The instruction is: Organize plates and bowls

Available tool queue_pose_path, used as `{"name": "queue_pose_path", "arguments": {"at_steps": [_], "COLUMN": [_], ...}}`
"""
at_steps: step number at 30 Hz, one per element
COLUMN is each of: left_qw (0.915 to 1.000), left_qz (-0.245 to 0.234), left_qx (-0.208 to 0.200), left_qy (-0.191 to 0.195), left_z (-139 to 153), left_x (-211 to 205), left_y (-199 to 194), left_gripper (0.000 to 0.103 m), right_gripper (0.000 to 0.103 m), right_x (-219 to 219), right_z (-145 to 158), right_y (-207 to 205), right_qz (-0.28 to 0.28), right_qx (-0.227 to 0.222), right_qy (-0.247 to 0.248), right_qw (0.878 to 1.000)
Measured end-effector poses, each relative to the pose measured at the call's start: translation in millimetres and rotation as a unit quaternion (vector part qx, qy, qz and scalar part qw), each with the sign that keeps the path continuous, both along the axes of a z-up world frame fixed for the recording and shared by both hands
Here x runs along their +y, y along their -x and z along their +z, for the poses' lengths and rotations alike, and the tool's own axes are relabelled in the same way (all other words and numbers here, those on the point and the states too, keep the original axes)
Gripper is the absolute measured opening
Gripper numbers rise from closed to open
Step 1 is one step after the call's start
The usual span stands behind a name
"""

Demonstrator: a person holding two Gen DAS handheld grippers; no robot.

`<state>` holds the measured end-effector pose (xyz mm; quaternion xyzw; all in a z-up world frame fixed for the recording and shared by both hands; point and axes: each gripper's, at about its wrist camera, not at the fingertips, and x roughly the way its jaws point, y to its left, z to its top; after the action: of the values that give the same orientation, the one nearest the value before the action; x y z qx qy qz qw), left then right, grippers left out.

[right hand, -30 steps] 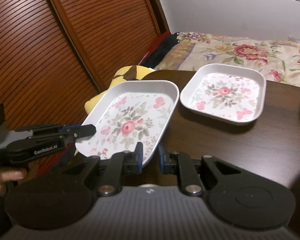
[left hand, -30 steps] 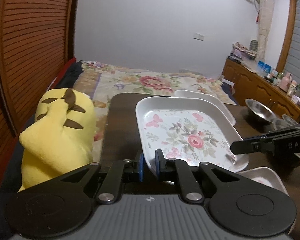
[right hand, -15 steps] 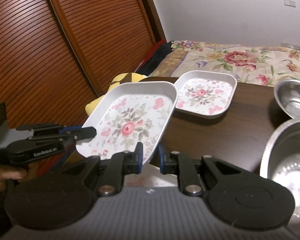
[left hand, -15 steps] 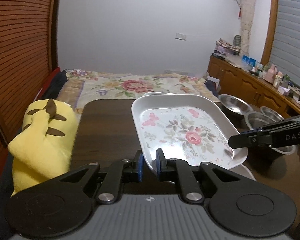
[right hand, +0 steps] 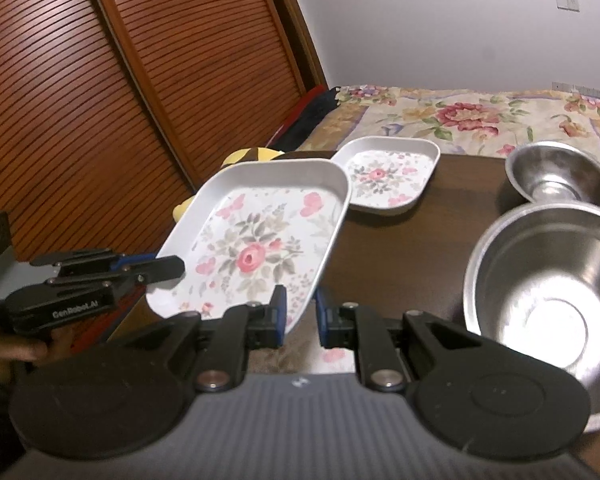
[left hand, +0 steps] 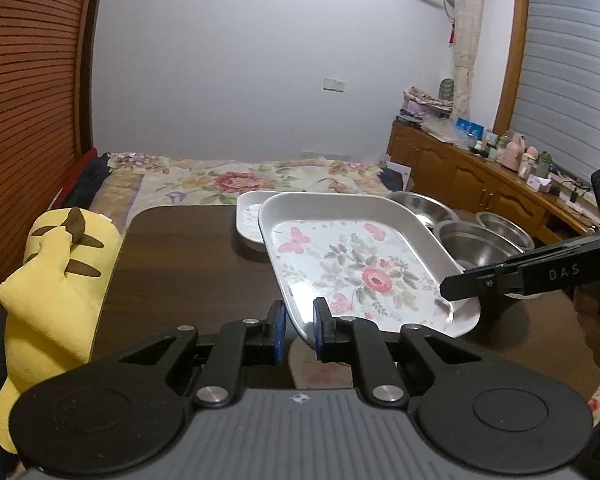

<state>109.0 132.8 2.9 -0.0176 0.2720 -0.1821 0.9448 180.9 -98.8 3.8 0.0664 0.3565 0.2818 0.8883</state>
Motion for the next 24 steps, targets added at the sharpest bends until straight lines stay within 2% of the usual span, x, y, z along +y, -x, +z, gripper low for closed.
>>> {"name": "queue_pose_path", "arguments": {"at_steps": [12,24], "left_qw": [1.0,0.9998], "left_qz": [-0.008,-0.006], "left_qx": [-0.003,0.017], "left_qy": [-0.002,-0.005], "left_z": [-7,-27], "left_x": [-10,-20], "left_y": [22,44], "left_gripper": [0.015,0.015], "right_gripper": [0.016,0.016], "right_x": [-15,-20], "right_z": [-10,-21], "right_y": [22,44], "right_qz": [-0.007,-0.014], "right_qx": [0.007,0.007], "right_qy": [-0.016,-0.012], "right_qw": [1.0,1.0]}}
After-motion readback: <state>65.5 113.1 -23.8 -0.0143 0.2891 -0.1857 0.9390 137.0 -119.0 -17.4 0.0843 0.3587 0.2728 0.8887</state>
